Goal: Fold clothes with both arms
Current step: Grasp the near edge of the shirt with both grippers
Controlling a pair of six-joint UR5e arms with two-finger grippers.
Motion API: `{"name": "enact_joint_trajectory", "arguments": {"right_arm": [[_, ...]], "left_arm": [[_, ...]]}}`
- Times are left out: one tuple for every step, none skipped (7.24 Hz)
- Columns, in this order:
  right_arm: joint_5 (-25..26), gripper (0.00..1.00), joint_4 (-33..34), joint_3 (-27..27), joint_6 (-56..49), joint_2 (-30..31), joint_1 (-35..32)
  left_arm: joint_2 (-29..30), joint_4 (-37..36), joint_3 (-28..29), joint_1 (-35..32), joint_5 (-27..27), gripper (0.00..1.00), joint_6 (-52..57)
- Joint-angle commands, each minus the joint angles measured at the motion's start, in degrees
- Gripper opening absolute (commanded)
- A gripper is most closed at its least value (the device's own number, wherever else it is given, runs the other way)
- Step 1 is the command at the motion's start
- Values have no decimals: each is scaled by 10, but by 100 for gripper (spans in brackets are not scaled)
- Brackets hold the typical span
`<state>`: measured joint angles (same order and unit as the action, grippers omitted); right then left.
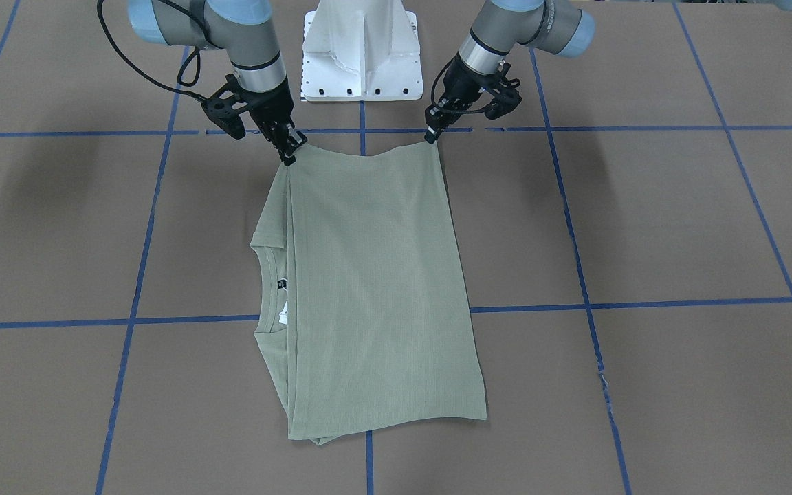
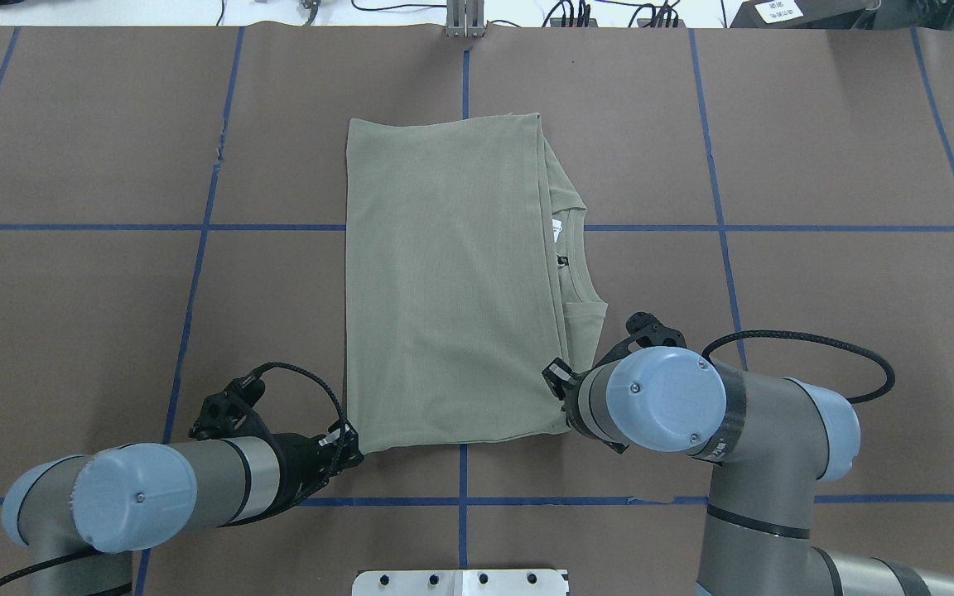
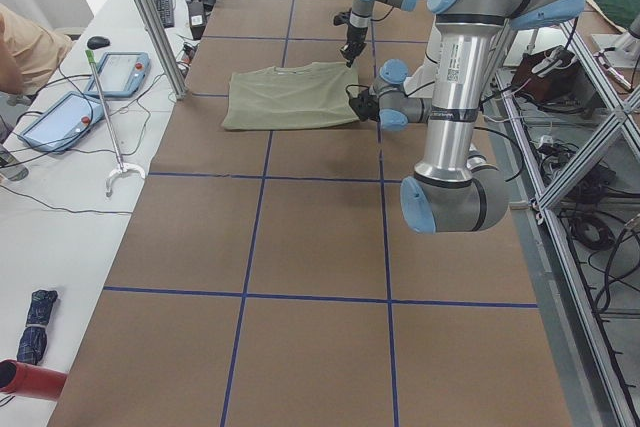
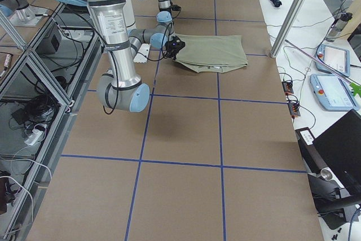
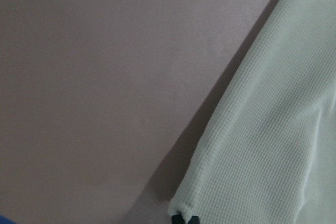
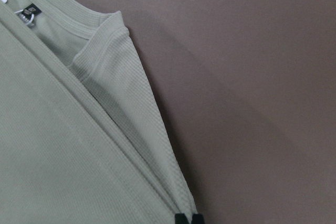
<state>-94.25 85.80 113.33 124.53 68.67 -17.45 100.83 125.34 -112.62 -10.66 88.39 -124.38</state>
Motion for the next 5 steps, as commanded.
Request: {"name": "enact_joint_trajectory", "arguments": {"right_arm": [[-1, 0, 1, 57, 3, 31, 23], [-1, 0, 1, 78, 11, 41, 45], [0, 0, 1, 89, 32, 42, 64], [0, 0, 2, 111, 47, 52, 74], [2, 0, 2, 136, 48, 62, 72]], "left_arm": [[-45, 0, -60, 47, -21, 0, -37], [-44, 0, -69, 74, -46, 0, -52], [-44, 0, -85, 96, -58, 0, -72], [-45, -8, -107, 102, -63, 0, -79], [-42, -37, -144, 100, -63, 0, -78]]}}
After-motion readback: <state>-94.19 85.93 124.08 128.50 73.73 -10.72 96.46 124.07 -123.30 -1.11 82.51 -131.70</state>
